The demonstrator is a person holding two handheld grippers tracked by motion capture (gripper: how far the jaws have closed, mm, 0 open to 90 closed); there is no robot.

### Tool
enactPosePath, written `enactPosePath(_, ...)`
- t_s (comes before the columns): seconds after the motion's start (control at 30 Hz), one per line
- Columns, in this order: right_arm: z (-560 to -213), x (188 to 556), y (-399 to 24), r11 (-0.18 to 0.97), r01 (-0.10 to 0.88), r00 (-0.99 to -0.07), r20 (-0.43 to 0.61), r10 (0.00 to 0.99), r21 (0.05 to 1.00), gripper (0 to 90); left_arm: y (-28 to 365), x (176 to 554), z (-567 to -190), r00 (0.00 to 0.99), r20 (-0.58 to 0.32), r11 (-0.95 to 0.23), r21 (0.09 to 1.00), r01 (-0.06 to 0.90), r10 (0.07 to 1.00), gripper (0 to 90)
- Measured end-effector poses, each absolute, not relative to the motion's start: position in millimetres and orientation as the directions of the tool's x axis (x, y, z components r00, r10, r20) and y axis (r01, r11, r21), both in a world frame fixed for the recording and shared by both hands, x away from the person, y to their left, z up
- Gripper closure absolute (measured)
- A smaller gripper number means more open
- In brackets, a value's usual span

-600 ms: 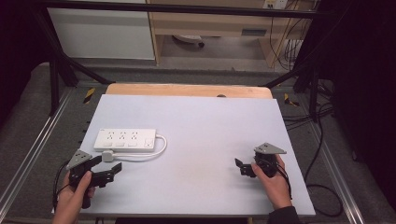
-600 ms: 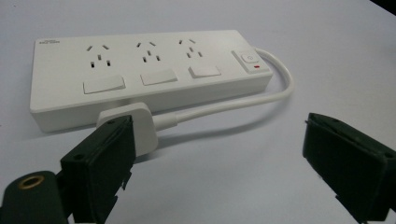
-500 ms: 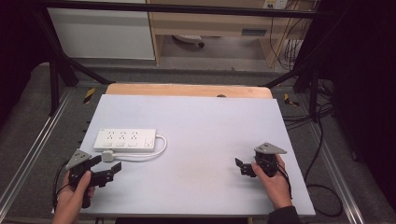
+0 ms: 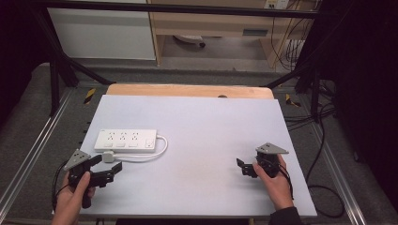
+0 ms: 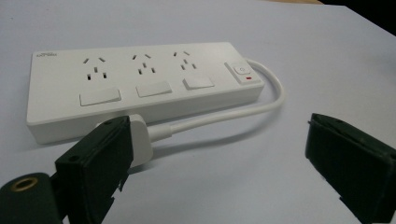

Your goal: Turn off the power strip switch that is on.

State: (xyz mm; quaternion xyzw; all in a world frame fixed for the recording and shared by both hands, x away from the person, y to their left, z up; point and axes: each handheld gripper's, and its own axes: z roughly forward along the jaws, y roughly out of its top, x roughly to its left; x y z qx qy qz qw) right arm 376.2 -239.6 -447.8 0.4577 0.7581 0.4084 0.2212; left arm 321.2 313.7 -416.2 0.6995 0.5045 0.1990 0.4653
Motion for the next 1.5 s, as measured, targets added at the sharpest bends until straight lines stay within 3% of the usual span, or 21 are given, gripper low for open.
enactPosePath(1.5,-443.5,371.1,-234.1,0.278,0.484,-0.510,0.009,0.860,0.830,4.4,289.6,338.7,-372.1,0.494,-0.171,-0.098,0.876,0.472,0.852,6.4)
